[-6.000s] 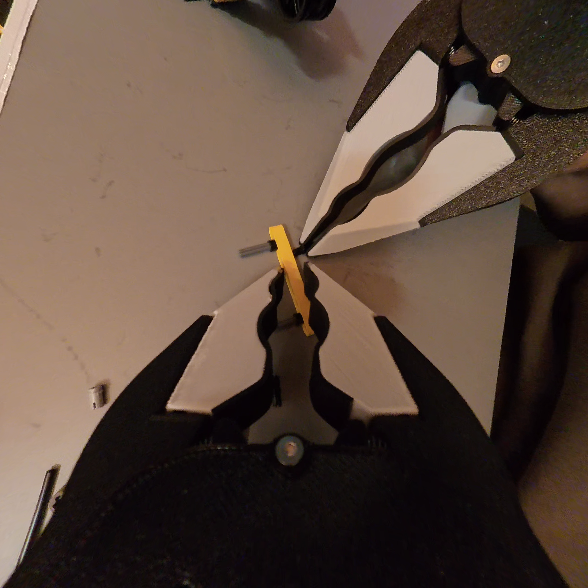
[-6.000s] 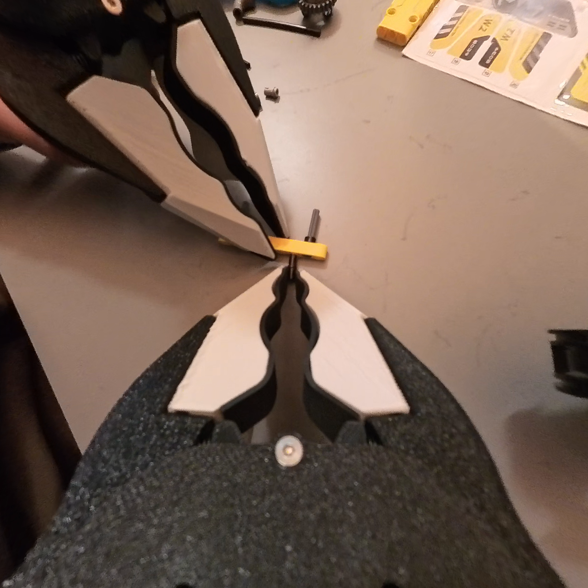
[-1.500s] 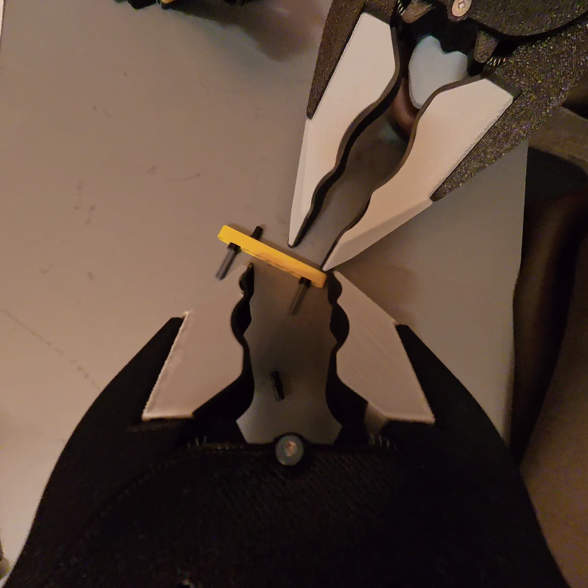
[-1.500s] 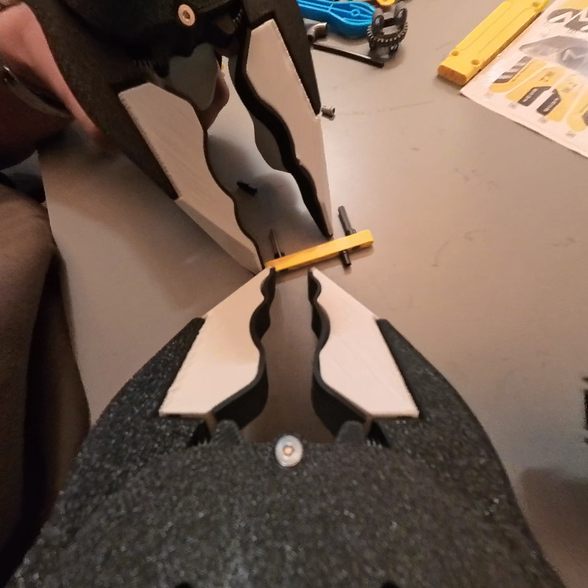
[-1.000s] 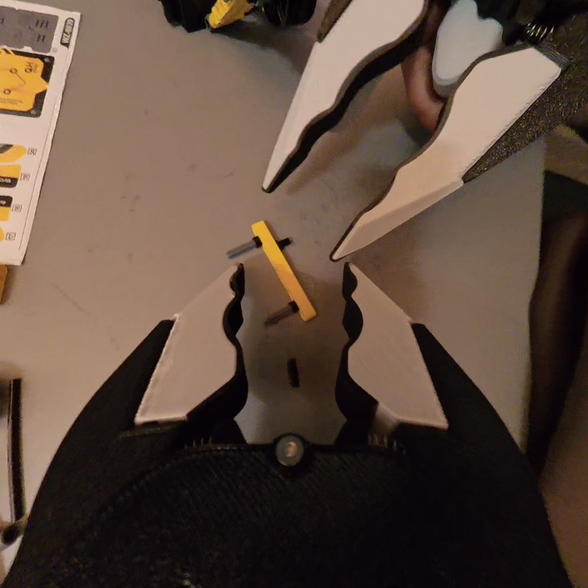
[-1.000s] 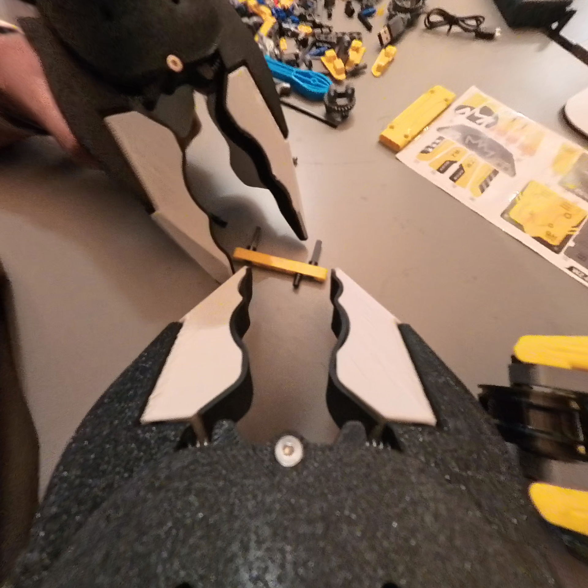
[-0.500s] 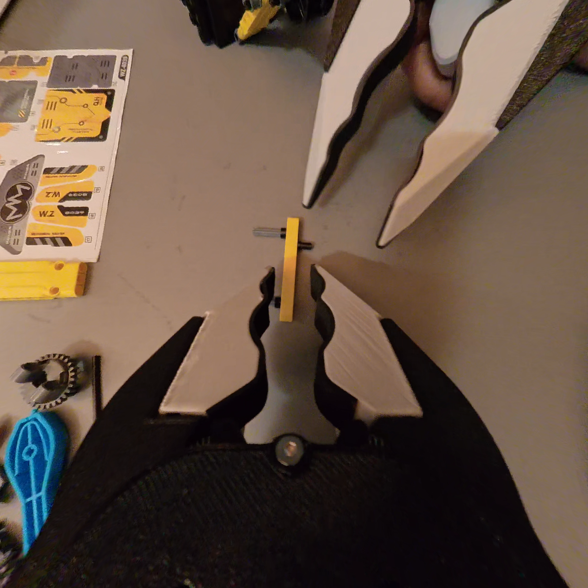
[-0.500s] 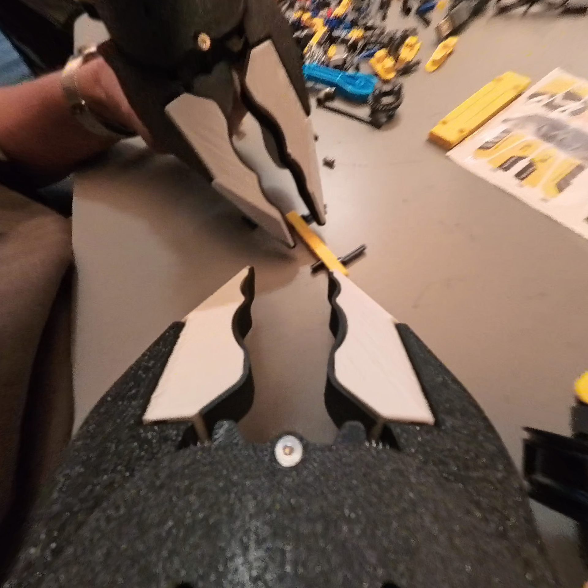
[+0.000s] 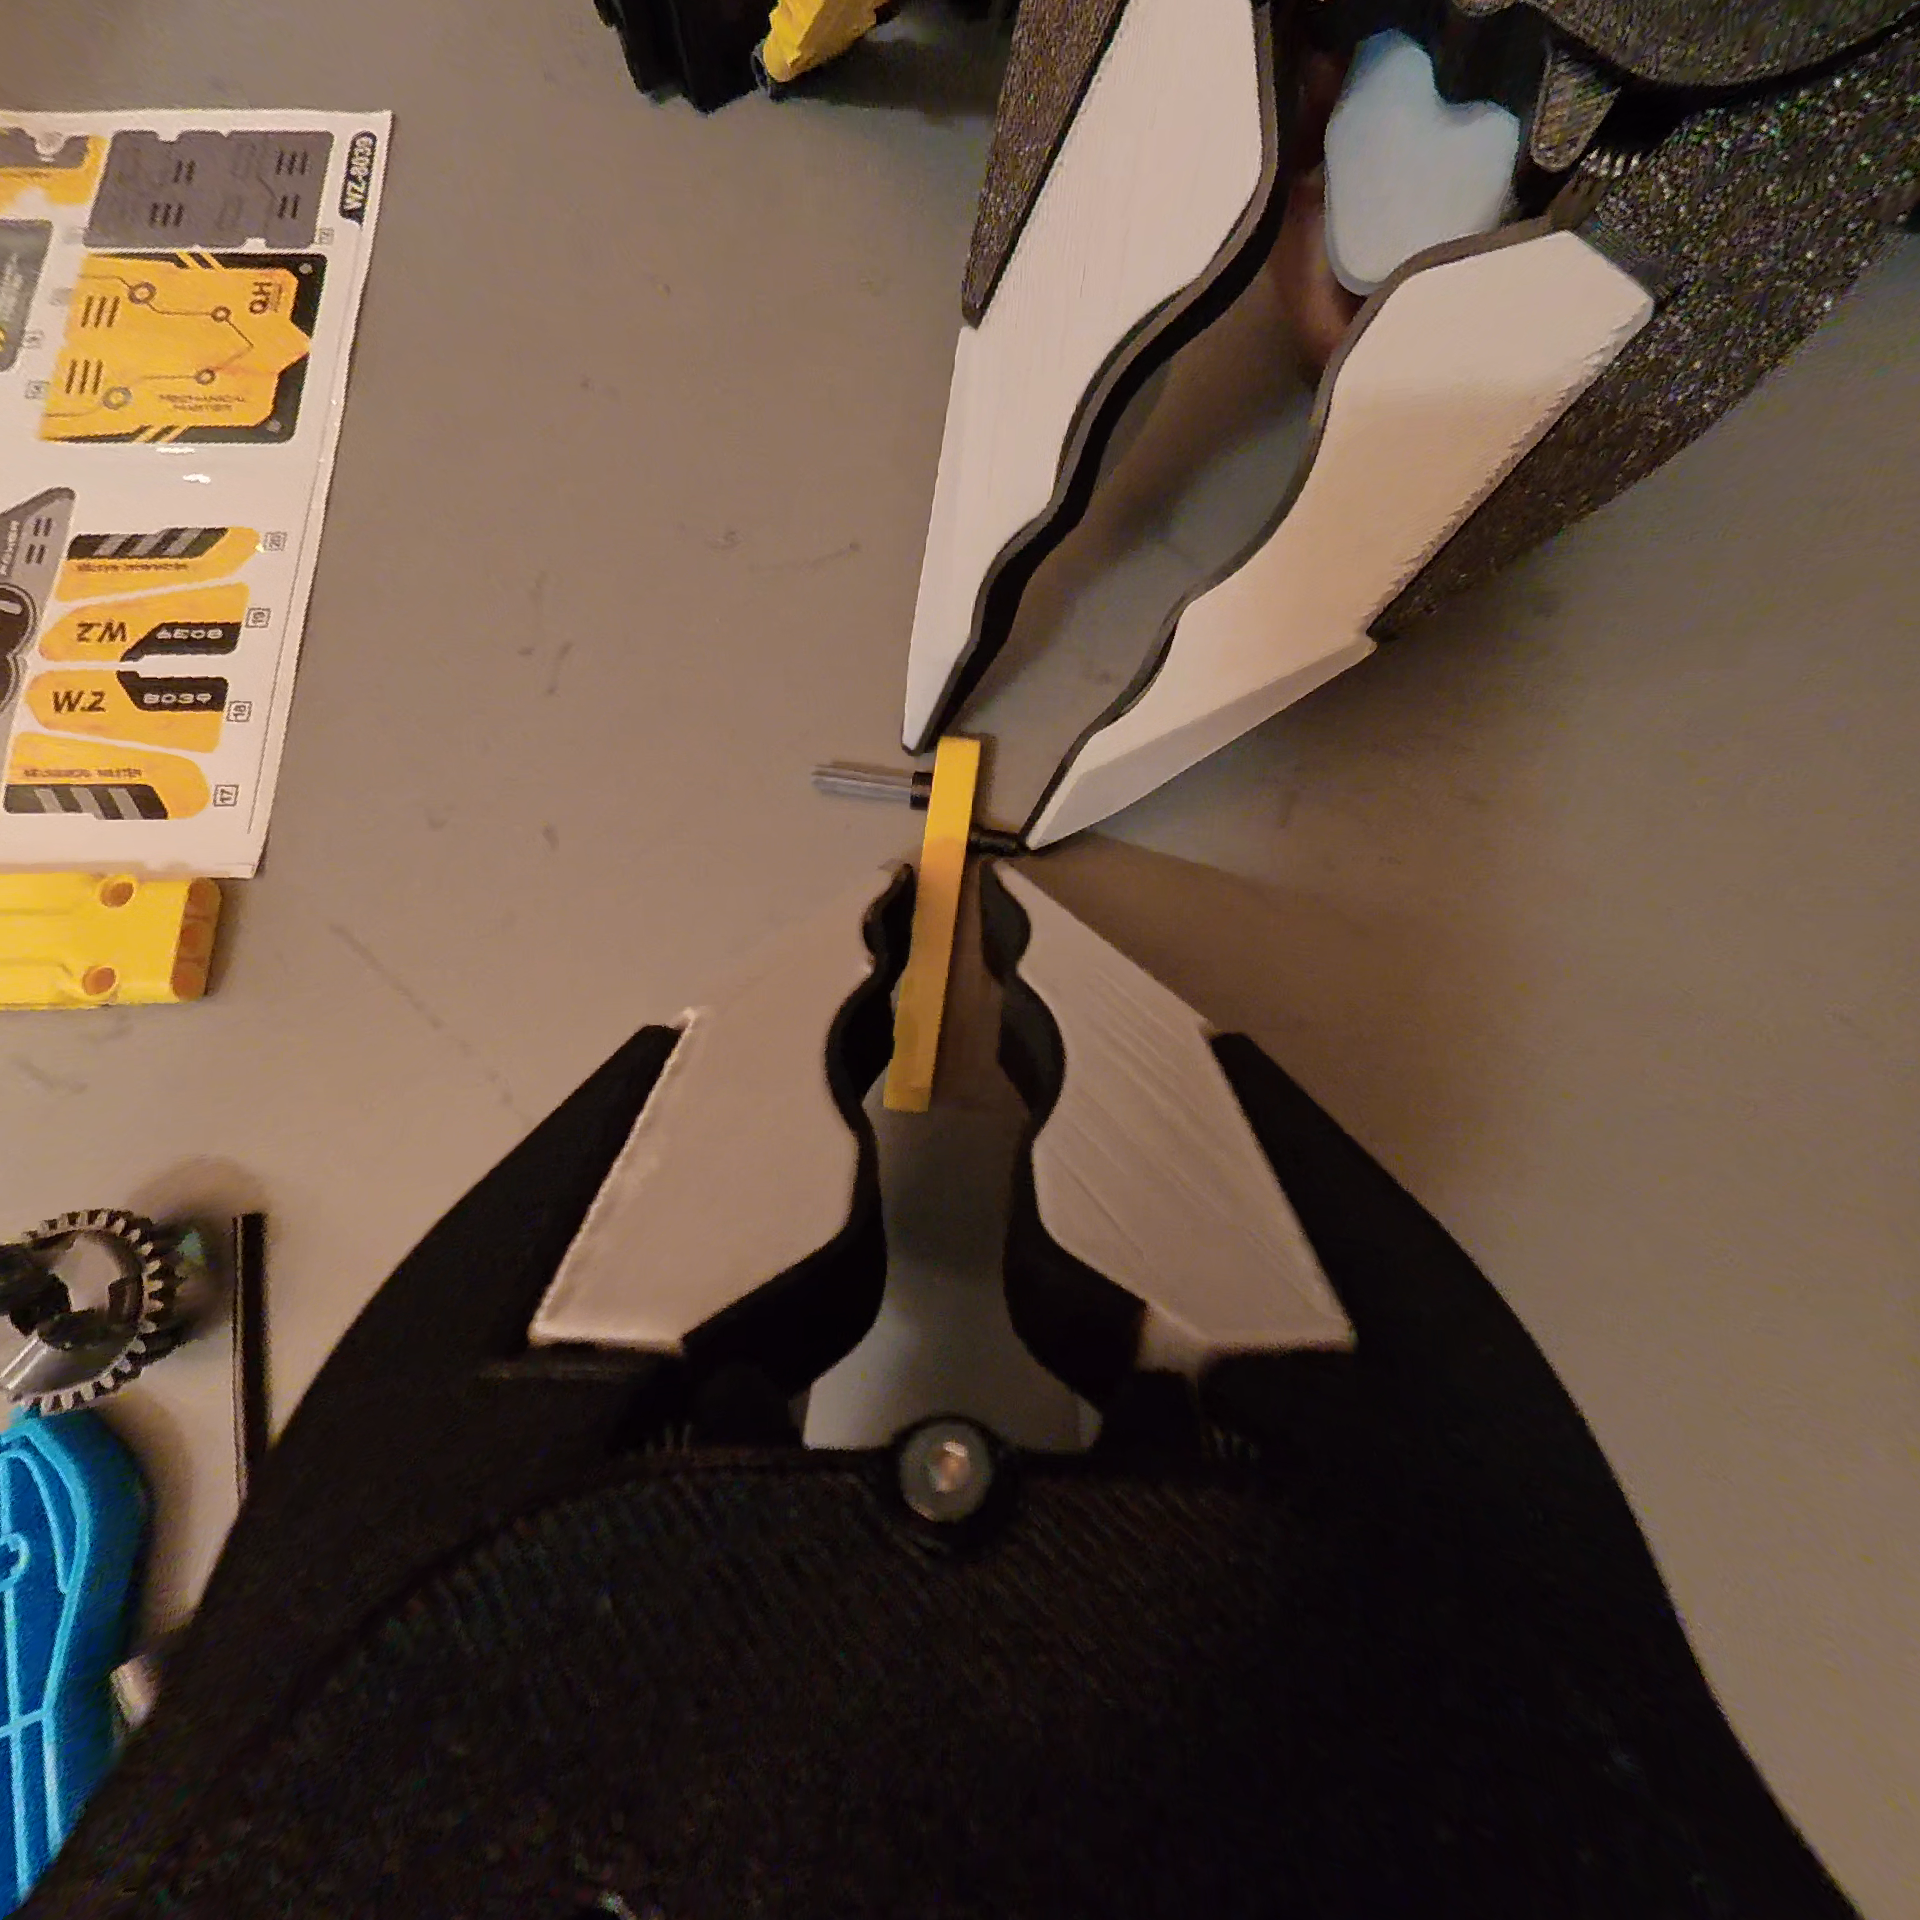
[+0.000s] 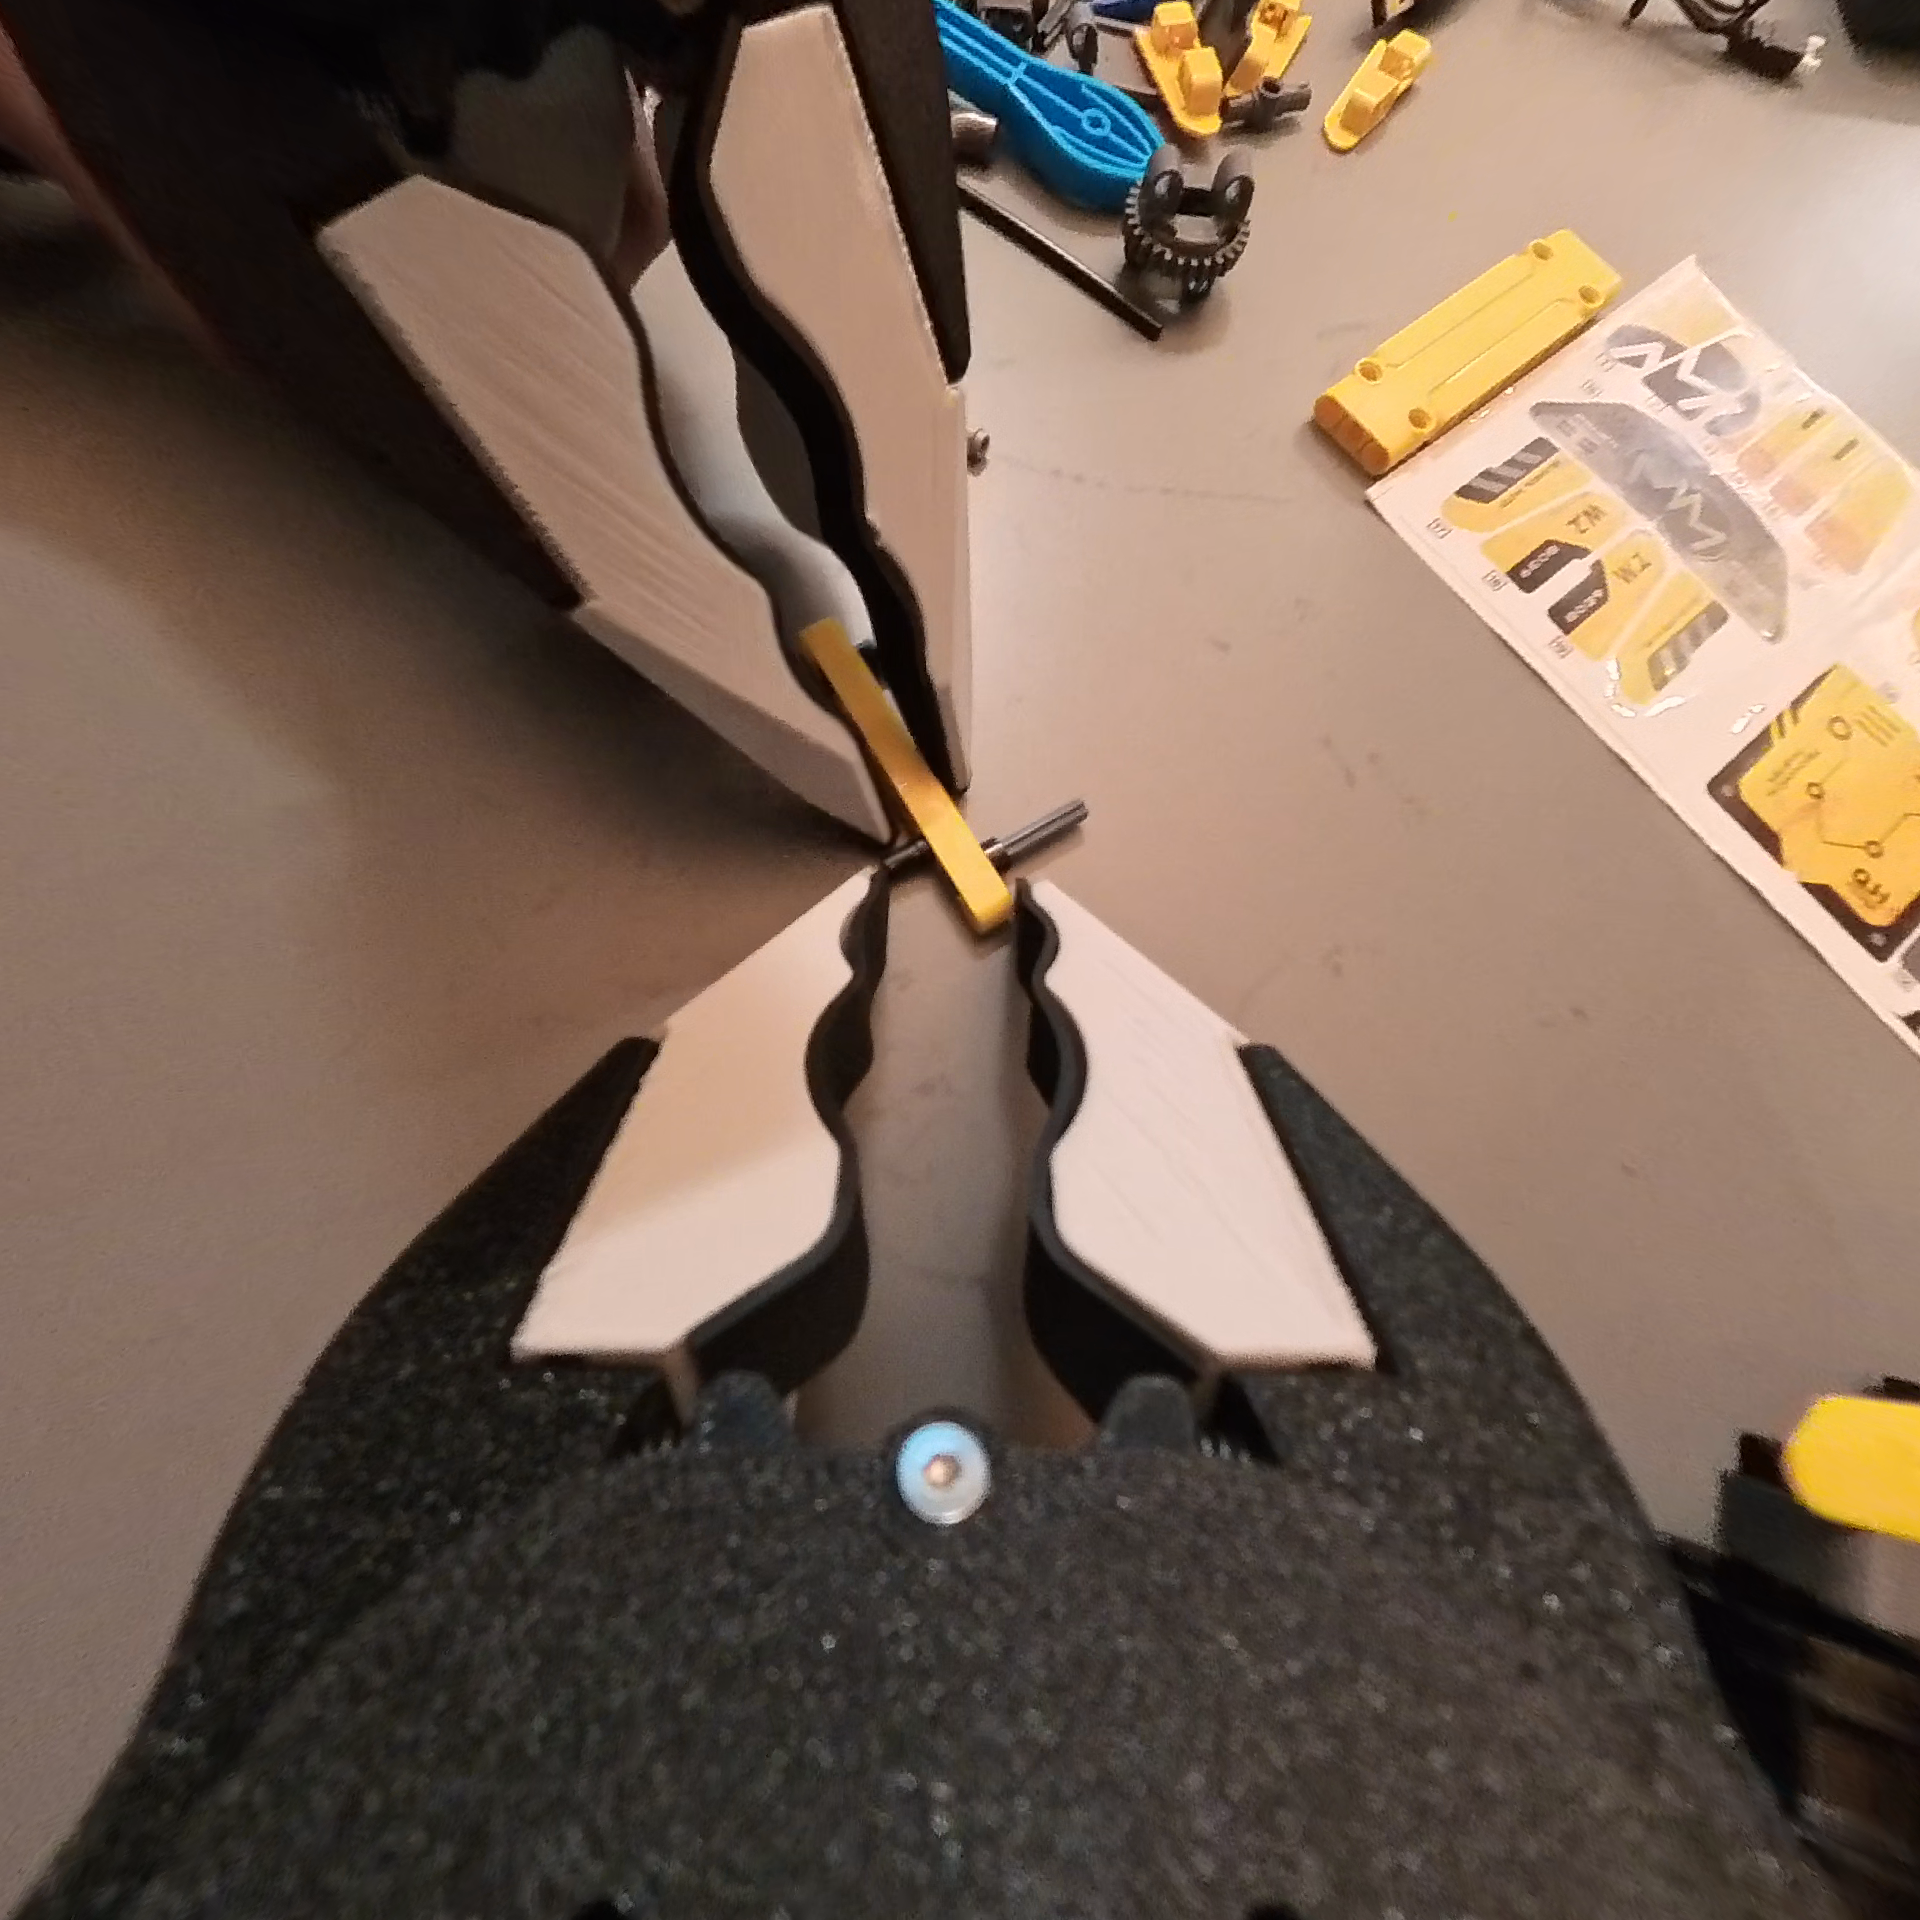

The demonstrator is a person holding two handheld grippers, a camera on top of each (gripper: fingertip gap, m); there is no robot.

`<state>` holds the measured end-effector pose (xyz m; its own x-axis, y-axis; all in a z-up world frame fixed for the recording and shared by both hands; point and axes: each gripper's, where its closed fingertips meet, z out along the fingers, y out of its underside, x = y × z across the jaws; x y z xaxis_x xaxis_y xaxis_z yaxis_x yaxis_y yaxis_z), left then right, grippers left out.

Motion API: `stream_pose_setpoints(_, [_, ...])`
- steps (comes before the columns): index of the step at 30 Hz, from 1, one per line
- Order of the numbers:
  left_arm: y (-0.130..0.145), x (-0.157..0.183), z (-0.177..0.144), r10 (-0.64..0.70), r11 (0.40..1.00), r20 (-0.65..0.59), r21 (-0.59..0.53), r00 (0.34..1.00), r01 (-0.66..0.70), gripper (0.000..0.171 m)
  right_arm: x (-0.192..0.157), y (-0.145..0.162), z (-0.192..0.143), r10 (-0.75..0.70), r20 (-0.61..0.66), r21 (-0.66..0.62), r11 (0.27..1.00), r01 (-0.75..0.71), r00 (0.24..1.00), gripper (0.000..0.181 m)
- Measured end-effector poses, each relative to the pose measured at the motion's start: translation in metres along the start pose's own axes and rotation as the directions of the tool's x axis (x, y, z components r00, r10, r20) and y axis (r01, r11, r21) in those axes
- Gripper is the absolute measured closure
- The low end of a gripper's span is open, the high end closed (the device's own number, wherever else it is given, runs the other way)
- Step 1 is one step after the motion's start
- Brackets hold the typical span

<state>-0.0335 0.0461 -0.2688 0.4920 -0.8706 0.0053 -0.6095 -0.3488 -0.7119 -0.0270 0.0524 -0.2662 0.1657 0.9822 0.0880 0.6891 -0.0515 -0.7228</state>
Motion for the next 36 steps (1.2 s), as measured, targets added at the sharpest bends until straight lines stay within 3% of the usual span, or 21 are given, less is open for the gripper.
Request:
stream_pose_setpoints(9, [0.000,-0.002,0.001,0.005,1.000,0.061,-0.021,0.998,-0.003,0.164,0.002,-0.001,0.001,0.040,0.014,-0.003,0.999,-0.040,0.999,0.158])
stream_pose_setpoints(24, [0.001,-0.002,0.000,-0.008,0.999,0.044,-0.044,0.999,0.010,0.164,0.003,-0.001,0.002,0.077,0.021,-0.008,0.997,-0.076,0.997,0.159])
stream_pose_setpoints(30, [0.002,-0.003,0.000,0.047,0.998,0.111,-0.056,0.993,-0.041,0.163,0.003,-0.002,0.001,0.007,-0.048,-0.001,1.000,-0.007,0.999,0.159])
stream_pose_setpoints(36, [0.002,-0.001,0.000,-0.012,0.999,0.054,-0.038,0.998,0.014,0.159,0.010,0.000,0.000,0.000,-0.118,-0.005,1.000,-0.001,0.993,0.163])
